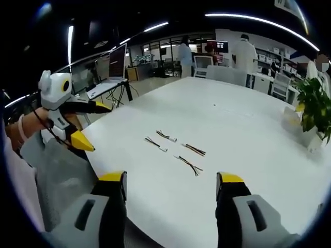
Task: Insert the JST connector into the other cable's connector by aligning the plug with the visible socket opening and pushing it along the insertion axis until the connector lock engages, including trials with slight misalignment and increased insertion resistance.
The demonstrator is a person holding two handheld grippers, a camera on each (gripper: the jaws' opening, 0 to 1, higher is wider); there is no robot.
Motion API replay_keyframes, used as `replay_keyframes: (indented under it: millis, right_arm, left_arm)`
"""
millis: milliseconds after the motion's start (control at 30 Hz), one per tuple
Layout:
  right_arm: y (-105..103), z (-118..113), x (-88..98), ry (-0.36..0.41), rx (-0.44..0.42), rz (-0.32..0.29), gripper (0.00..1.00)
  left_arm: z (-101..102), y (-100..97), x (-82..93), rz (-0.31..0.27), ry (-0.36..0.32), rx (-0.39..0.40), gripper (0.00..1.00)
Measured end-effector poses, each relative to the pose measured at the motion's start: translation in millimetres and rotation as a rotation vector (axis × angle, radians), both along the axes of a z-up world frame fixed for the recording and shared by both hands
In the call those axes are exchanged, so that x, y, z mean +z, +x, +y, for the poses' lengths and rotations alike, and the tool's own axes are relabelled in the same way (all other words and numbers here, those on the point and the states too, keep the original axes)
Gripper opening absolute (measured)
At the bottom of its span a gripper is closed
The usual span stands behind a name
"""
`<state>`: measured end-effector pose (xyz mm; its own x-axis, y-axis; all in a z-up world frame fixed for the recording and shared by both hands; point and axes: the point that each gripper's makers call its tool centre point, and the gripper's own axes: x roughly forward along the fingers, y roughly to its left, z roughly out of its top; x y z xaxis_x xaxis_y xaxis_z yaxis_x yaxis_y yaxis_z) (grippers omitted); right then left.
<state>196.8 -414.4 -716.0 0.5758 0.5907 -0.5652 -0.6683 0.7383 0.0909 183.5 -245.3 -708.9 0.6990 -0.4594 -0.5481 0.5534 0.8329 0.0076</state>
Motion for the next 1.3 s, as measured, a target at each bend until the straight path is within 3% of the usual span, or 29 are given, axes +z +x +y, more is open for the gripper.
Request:
replay_keyframes:
  millis: [667, 1300]
  right_arm:
    - [6.8, -5.9, 2.9, -0.012, -0.016, -0.008, 0.66]
    - [22.4, 5.5, 7.8, -0.043, 0.015, -0.036, 0.64]
  left_arm:
    - [-3.0, 8.1, 0.5, -0.007, 0.009, -0.018, 0.84]
    - [4.6, 27.7, 4.8, -0.028, 0.016, -0.009, 0.84]
